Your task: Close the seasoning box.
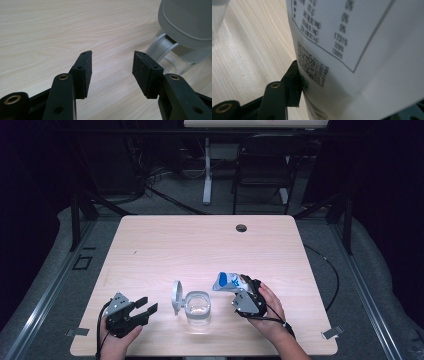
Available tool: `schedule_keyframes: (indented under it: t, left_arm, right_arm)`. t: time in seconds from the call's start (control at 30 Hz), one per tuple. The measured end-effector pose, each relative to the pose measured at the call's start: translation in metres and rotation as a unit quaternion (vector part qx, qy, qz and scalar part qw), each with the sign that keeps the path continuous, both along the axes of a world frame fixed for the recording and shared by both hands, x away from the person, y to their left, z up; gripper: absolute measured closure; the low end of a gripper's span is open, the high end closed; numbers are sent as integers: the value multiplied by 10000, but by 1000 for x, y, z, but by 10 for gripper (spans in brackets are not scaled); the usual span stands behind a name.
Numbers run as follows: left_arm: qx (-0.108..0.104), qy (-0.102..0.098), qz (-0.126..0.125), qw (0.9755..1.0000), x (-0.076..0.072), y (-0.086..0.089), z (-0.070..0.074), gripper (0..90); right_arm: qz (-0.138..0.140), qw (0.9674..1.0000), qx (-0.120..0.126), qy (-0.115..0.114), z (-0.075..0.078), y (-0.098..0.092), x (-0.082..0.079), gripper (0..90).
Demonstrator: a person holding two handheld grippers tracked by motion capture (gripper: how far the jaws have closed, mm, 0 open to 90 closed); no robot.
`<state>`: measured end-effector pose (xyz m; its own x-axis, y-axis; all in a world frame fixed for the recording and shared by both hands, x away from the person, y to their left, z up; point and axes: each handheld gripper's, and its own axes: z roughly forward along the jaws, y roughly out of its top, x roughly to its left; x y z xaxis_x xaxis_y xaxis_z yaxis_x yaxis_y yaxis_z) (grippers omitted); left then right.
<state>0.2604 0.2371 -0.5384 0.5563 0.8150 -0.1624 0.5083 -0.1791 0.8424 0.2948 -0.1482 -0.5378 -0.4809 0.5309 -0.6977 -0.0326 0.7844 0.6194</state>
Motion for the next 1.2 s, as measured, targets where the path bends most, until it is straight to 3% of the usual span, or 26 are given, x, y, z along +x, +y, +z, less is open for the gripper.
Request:
schedule_keyframes:
  t: [0.13, 0.63, 0.7, 0.73, 0.8, 0.87, 0.93, 1.07, 1.2]
  left_arm:
    - [-4, -2, 1, 10000, 0, 0, 0, 506]
    - [-6, -7, 2, 10000, 0, 1, 1, 506]
    - [-10, -8, 4, 10000, 0, 1, 0, 506]
    - [-7, 9, -19, 10000, 0, 1, 0, 506]
    - [-14, 24, -6, 10000, 0, 1, 0, 506]
    - [-10, 29, -9, 10000, -1, 1, 0, 506]
    - [4, 28, -16, 10000, -1, 2, 0, 506]
    - [-7, 27, -5, 10000, -1, 2, 0, 505]
    - [-9, 25, -4, 10000, -1, 1, 0, 505]
  right_arm:
    - [-43, 9996, -249, -89, 0, 1, -1, 463]
    - [-24, 9983, -452, -362, -2, 7, -3, 463]
    - [5, 9985, -403, -382, -3, 8, -2, 464]
    - [-39, 9979, -523, -382, -2, 8, -3, 464]
    - [-25, 9978, -530, -406, -2, 9, -3, 463]
    - [7, 9981, -446, -431, -3, 9, -2, 463]
    - [-46, 9972, -613, -424, -2, 10, -4, 463]
    - [22, 9975, -541, -446, -3, 10, -3, 463]
    - [-23, 9970, -635, -450, -2, 10, -4, 463]
